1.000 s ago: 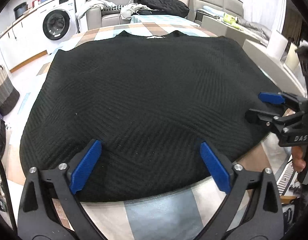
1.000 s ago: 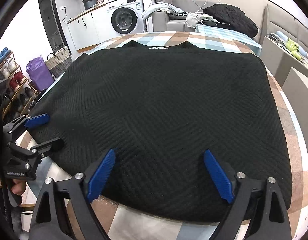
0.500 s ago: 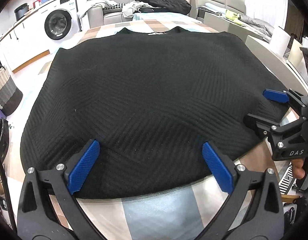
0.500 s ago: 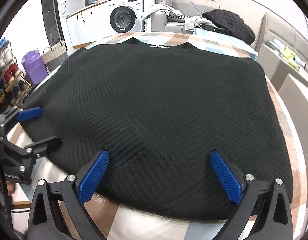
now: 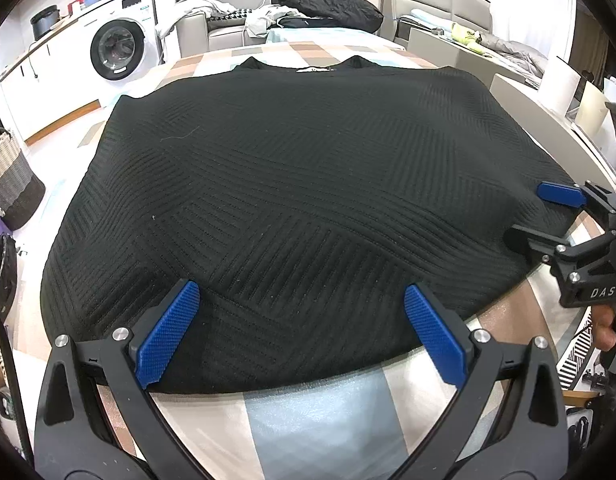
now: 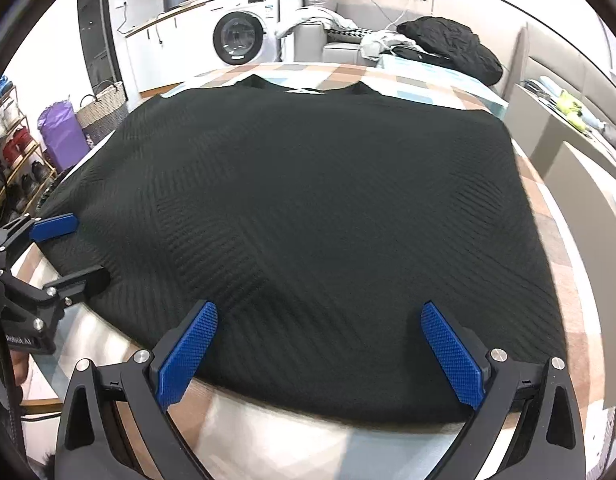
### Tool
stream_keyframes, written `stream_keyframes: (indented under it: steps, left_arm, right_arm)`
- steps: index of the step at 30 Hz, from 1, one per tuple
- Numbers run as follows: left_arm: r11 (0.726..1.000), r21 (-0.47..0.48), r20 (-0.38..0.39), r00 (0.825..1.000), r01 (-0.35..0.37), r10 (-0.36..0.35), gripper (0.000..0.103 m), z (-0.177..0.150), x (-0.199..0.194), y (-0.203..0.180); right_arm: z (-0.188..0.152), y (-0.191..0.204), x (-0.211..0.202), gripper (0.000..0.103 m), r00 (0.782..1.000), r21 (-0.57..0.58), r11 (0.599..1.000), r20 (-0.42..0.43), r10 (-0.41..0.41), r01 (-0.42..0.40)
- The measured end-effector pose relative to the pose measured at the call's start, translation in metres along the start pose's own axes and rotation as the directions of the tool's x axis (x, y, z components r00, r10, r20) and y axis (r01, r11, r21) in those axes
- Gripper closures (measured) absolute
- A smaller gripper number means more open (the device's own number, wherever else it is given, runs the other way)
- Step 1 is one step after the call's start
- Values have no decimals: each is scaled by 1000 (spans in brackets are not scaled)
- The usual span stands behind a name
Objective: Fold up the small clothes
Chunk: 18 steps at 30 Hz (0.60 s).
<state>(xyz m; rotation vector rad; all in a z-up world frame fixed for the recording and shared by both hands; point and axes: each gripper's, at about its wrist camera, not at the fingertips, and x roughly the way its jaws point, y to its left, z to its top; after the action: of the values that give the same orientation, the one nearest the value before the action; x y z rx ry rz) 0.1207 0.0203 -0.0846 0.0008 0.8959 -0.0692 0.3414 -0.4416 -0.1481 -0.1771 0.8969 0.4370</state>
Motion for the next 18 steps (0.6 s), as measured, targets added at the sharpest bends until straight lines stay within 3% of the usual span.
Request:
stream_keyframes:
  steps: [12,18]
  left_arm:
    - [1000,6,3,1000,9,-9,1,-2,-1,1]
    - [1000,16,12,1000,17,-18,1,-2,-5,3]
  right_arm:
    - [-13,-26,-11,1,1000,6,1000,-14,-16,17]
    - [-22,-48,-25,0,997,53,996,16,-69,68]
